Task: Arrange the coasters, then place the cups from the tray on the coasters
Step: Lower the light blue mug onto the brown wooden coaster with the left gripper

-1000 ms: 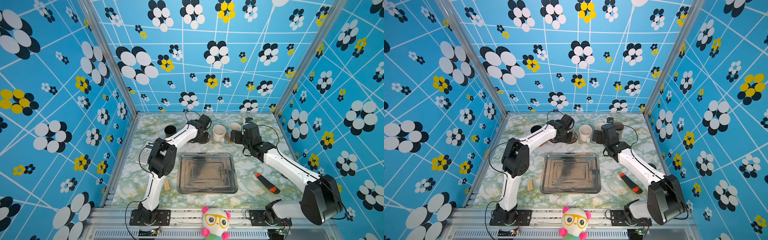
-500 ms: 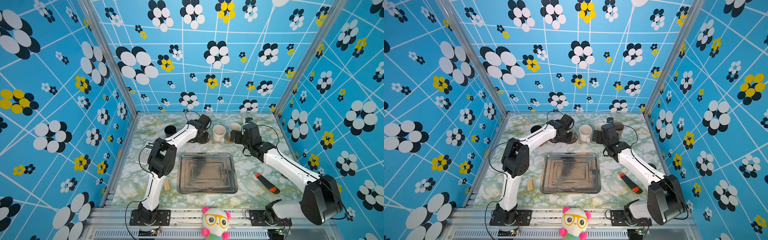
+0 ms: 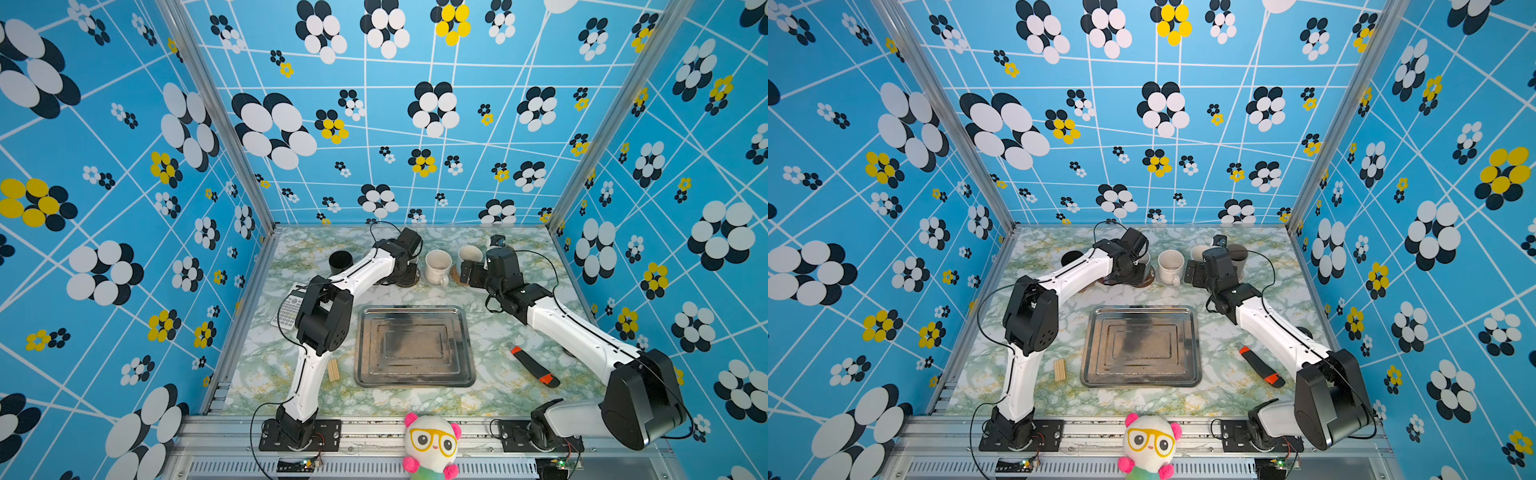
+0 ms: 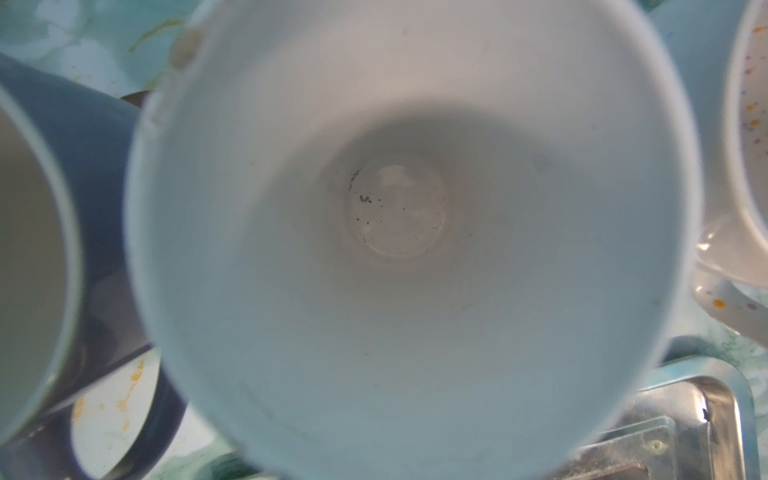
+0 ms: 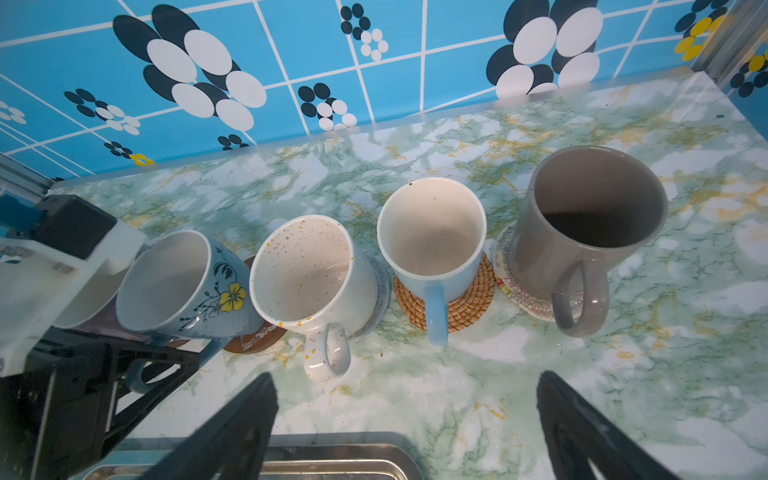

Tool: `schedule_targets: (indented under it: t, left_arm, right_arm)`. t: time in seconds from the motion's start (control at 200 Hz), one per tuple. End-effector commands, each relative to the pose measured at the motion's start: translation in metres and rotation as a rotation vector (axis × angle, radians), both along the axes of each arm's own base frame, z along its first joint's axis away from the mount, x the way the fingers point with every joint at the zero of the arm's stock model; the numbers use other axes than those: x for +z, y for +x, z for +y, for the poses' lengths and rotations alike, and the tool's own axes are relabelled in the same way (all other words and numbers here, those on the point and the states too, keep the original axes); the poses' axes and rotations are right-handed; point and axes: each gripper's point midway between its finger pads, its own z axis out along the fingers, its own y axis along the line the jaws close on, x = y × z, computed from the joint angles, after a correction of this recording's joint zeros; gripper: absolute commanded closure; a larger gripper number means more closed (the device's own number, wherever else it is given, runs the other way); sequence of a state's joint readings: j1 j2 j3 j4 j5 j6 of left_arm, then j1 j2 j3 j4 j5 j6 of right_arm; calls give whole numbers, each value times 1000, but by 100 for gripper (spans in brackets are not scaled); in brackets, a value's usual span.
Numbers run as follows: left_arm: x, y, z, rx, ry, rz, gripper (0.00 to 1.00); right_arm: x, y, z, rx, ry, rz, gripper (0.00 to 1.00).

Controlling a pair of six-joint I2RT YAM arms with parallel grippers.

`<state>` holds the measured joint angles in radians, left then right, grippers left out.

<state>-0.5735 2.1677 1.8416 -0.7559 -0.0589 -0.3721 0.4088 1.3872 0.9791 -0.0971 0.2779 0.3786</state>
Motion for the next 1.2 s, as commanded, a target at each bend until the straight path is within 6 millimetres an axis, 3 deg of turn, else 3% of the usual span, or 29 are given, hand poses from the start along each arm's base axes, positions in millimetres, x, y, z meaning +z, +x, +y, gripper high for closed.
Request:
schedule_targets:
  t: [0.0,0.165,0.225,0.67,0.97,1.195]
  left_arm:
    - [1,4,1,7,-6,5,64]
    - [2,3,2,8,-8,5,58]
    - [3,3,2,9,-7,4,48]
    - [23,-5,3,11,-29,-38,23]
    - [49,-17,2,0,-52,-94,10]
    - [81,-29,2,-13,-87,-167,1]
  right_arm:
    - [9,2,-2,4,-6,-4,1]
    - [9,2,-2,4,-6,-4,1]
    - [9,2,-2,5,-6,-4,1]
    - [8,0,-2,6,-6,-1,1]
    - [13,-2,-4,2,-1,-12,1]
    - [14,-5,-8,-12,-12,-15,1]
